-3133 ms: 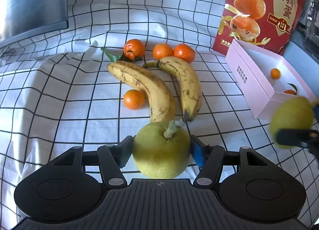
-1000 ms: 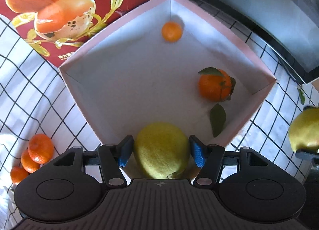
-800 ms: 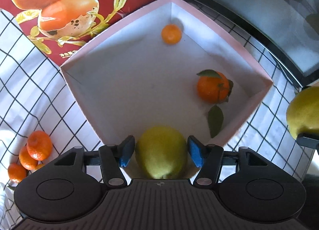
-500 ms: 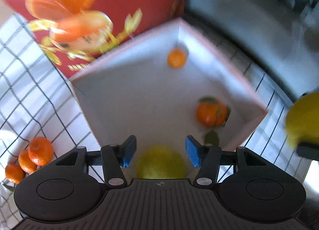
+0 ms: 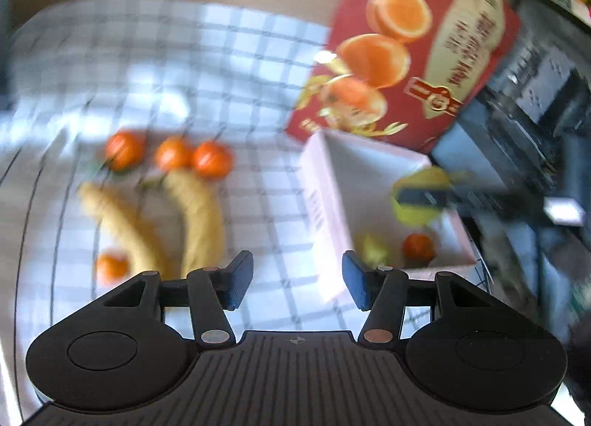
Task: Organize fruits
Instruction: 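Lower the held pear into the pink box and open the right tool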
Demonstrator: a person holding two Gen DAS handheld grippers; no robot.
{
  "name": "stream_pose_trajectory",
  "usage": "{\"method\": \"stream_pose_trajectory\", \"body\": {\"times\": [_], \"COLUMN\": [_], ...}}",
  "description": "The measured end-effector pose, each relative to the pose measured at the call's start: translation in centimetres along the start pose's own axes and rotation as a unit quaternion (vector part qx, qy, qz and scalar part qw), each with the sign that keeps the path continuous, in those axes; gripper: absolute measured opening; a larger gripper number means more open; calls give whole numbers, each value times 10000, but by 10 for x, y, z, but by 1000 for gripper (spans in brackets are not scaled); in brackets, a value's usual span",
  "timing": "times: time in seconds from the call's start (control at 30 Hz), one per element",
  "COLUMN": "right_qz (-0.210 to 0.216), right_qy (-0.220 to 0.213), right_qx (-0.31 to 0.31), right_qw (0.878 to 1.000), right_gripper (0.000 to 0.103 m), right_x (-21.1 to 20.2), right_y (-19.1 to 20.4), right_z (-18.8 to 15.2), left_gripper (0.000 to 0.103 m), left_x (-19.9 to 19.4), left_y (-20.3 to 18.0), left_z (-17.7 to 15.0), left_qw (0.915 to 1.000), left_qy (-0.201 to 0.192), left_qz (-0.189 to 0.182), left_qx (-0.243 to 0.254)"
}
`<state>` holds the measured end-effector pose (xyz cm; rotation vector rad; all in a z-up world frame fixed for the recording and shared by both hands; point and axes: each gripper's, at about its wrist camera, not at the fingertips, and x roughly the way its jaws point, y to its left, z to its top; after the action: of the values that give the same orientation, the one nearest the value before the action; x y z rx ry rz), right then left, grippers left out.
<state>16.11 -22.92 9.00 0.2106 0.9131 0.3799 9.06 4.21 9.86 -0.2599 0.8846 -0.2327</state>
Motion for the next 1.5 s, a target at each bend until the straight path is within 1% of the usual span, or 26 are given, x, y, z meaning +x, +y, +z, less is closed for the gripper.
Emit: {"method": "stream_pose_trajectory", "body": {"times": [0.1, 0.17, 0.23, 0.33, 0.43, 0.6, 0.77, 0.9, 1.07, 1.13, 1.23, 1.3, 1.37, 1.5], "right_qz": [6, -75, -68, -25, 99, 5, 202, 154, 183, 87, -169, -343, -493, -549], "right_qy": [417, 650, 822, 1037, 1160, 1181, 1004, 938, 835, 700, 432, 209, 12, -215], "right_qx": [72, 110, 169, 333, 482, 434, 469, 331, 344, 123, -451, -902, -1284, -1618], "right_qw": [9991, 9978, 9965, 9940, 9920, 9921, 9936, 9949, 9957, 9974, 9979, 9951, 9905, 9851], "right_gripper": [60, 60, 60, 60, 60, 61, 60, 56, 56, 56, 56, 56, 56, 56], "right_x": [43, 64, 77, 88, 94, 93, 77, 72, 63, 57, 40, 26, 11, -12], "right_y": [7, 10, 10, 8, 8, 13, 14, 21, 23, 29, 45, 59, 72, 91], "right_z": [13, 17, 17, 16, 12, 13, 16, 16, 9, 6, -1, -7, -15, -28], "left_gripper": [58, 58, 58, 58, 58, 58, 58, 58, 58, 58, 58, 58, 58, 58], "left_x": [-14, -22, -27, -28, -30, -28, -20, -18, -19, -20, -24, -27, -26, -19], "left_y": [20, 34, 46, 56, 63, 65, 63, 60, 62, 64, 67, 69, 72, 77], "left_z": [-27, -42, -57, -71, -79, -80, -81, -82, -83, -82, -76, -68, -59, -33], "left_qw": [9991, 9976, 9962, 9942, 9936, 9938, 9938, 9946, 9948, 9949, 9952, 9946, 9938, 9931], "left_qy": [-66, -73, -72, -31, 7, -30, 45, 86, 120, 85, -99, -290, -420, -565], "left_qz": [84, 112, 157, 211, 246, 185, 99, 4, 9, 63, 221, 346, 395, 559], "left_qx": [-402, -673, -856, -1050, -1105, -1100, -1106, -1036, -1008, -1008, -951, -936, -946, -857]}}
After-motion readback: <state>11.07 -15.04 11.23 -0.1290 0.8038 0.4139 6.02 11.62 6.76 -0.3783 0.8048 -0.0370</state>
